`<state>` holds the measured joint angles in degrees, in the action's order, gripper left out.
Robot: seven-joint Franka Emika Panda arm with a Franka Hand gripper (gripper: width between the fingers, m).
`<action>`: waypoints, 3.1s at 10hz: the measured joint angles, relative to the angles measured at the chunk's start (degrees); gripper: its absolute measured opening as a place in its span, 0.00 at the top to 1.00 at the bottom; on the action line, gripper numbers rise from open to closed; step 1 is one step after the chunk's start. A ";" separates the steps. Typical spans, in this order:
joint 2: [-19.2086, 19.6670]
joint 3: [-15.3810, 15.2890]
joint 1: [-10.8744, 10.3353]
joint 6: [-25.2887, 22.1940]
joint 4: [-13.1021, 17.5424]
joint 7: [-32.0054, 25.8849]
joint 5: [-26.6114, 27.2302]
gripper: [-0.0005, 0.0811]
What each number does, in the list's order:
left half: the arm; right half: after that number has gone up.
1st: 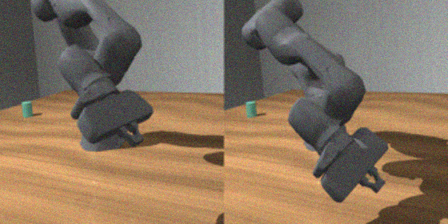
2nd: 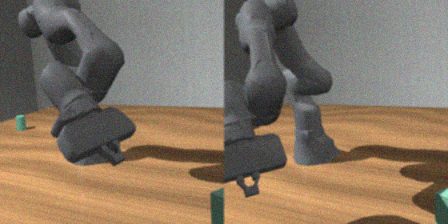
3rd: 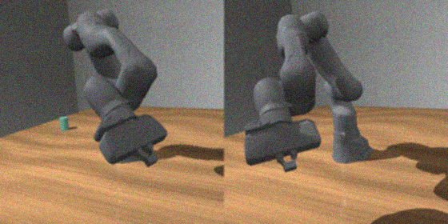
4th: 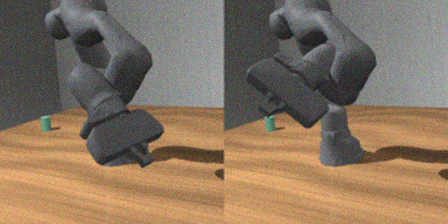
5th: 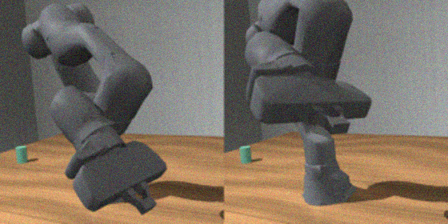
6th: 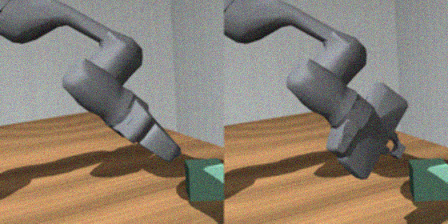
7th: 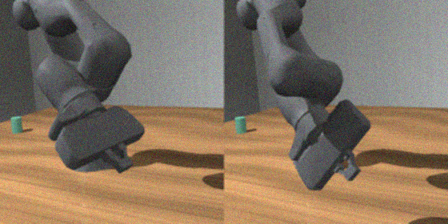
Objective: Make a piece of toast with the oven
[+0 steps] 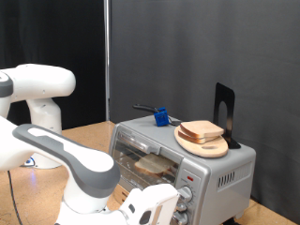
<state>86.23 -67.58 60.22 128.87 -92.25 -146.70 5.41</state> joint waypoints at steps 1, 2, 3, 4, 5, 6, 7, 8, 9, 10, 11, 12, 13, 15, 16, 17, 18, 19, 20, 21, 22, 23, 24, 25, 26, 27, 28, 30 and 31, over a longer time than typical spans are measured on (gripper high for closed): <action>0.00 -0.25 0.02 -0.22 0.00 0.00 0.88 0.49; -0.02 -0.50 0.07 -0.46 0.00 0.00 1.61 0.66; -0.02 -0.45 0.09 -0.55 0.00 0.00 1.88 0.66; -0.02 -0.43 0.11 -0.59 0.00 0.00 2.06 0.75; -0.02 -0.39 0.14 -0.62 0.00 0.00 2.29 0.75; -0.02 -0.34 0.16 -0.65 0.00 0.00 2.60 0.75; -0.01 -0.27 0.17 -0.68 -0.01 0.07 2.99 0.75; -0.02 -0.22 0.18 -0.71 -0.01 0.14 3.24 0.75; -0.02 -0.18 0.20 -0.73 -0.01 0.22 3.41 0.75; -0.02 -0.16 0.22 -0.76 -0.02 0.26 3.52 0.75; -0.03 -0.14 0.23 -0.78 -0.02 0.29 3.58 0.75; -0.04 -0.13 0.25 -0.83 -0.02 0.33 3.62 0.75; -0.04 -0.12 0.27 -0.85 -0.02 0.37 3.68 0.75; -0.09 -0.10 0.43 -0.87 0.01 0.38 3.94 0.75; -0.47 -0.10 1.35 -1.44 0.03 0.40 4.22 0.65; -0.80 -0.11 2.39 -2.68 0.04 0.40 4.37 0.65; -0.92 -0.11 3.06 -3.50 0.05 0.40 4.42 0.43; -0.96 -0.12 3.53 -4.14 0.07 0.40 4.46 0.26; -0.97 -0.15 3.84 -4.61 0.08 0.40 4.48 0.26; -0.97 -0.16 3.92 -4.66 0.07 0.40 4.48 0.17; -0.97 -0.17 3.92 -4.66 0.07 0.36 4.48 0.16; -0.96 -0.17 3.85 -4.57 0.07 0.09 4.48 0.16; -0.94 -0.17 3.63 -4.33 0.05 -0.39 4.48 0.16; -0.87 -0.16 3.24 -3.69 0.03 -0.98 4.48 0.16; -0.75 -0.13 2.66 -2.68 0.03 -1.31 4.48 0.16; -0.66 -0.08 1.96 -1.79 0.05 -1.50 4.48 0.16; -0.63 -0.03 1.36 -1.33 0.12 -1.61 4.48 0.16; -0.62 0.34 0.73 -1.06 0.21 -1.63 4.48 0.16; -0.62 0.58 0.72 -1.06 0.21 -1.63 4.48 0.16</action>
<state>85.60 -67.00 60.94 127.81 -92.04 -148.32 9.89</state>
